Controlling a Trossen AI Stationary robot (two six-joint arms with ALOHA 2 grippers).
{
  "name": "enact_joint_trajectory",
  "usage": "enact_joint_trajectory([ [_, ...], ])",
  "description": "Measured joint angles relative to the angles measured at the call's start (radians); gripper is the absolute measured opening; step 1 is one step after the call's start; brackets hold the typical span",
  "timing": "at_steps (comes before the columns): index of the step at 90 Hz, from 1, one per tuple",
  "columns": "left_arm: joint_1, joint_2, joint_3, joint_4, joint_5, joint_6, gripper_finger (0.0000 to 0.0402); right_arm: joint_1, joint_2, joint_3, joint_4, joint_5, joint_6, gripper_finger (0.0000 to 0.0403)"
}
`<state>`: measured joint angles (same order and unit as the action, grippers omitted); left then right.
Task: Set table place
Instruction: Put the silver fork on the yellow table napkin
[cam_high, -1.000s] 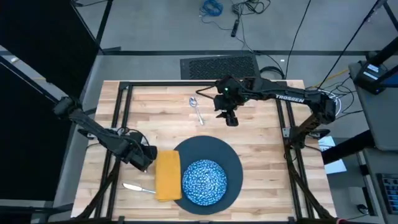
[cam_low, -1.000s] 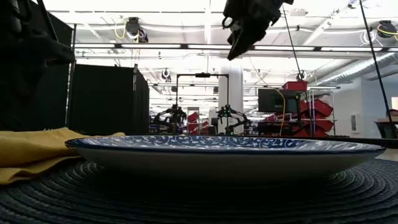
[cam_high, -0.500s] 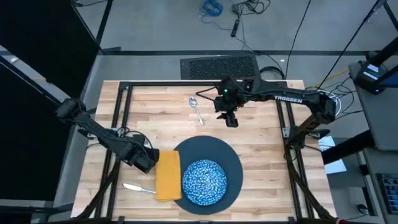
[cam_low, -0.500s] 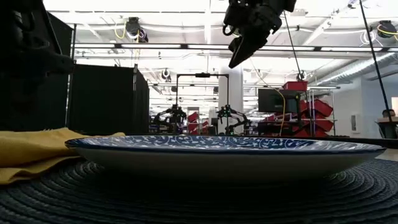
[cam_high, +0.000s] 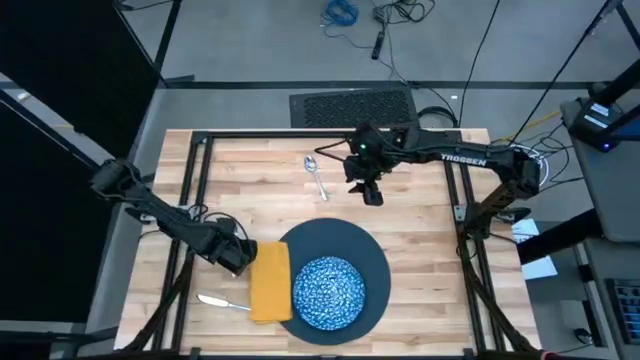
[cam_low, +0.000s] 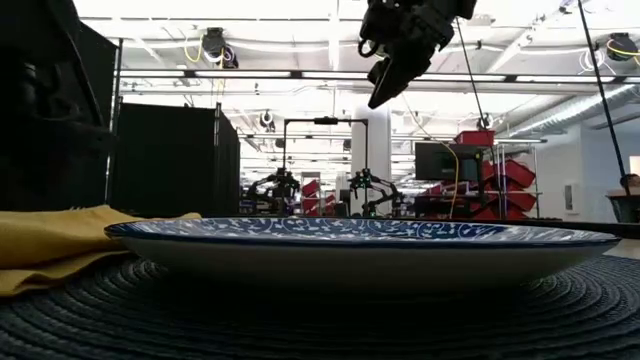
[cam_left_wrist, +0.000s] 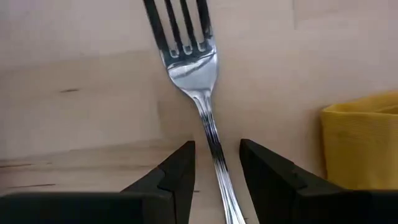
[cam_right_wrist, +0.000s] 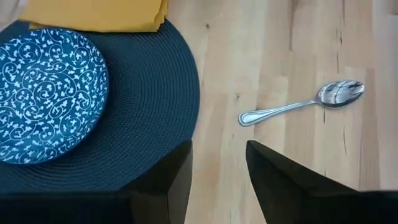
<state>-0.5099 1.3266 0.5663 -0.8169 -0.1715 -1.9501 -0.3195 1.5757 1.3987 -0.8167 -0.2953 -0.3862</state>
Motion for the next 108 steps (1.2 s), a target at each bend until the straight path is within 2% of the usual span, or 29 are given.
enact_joint_trajectory([
  [24,0.013,0.0,0.0,-0.001,0.005,0.034,0.0107,0.0,0.0,0.0,0.007,0.0,0.013,0.0141],
  [32,0.012,0.0,0.003,-0.007,0.015,0.056,0.008,0.0,0.0,0.0,0.005,0.0,0.019,0.0141],
  [42,0.013,0.0,0.015,-0.009,0.032,0.101,0.0019,0.0,0.0,0.0,0.005,0.001,0.019,0.0141],
  [52,0.013,0.0,0.029,-0.018,0.036,0.121,0.0008,0.0,0.0,0.0,0.005,0.001,0.025,0.0141],
  [64,0.013,-0.006,0.092,-0.145,0.02,0.132,0.0003,0.001,0.0,0.0,0.003,0.001,0.03,0.0141],
  [75,0.017,-0.039,0.201,-0.334,-0.017,0.132,0.0002,0.0,0.0,0.0,0.0,0.001,0.03,0.0141],
  [82,0.018,-0.061,0.275,-0.382,-0.045,0.126,0.0001,0.0,0.0,0.0,-0.006,0.001,0.034,0.0141],
  [93,0.017,-0.071,0.372,-0.31,-0.06,0.125,0.0001,0.001,0.0,0.0,-0.018,0.001,0.034,0.0141],
  [108,0.017,-0.05,0.431,-0.009,-0.091,0.12,0.0,0.001,0.0,0.0,-0.025,0.001,0.034,0.0141],
])
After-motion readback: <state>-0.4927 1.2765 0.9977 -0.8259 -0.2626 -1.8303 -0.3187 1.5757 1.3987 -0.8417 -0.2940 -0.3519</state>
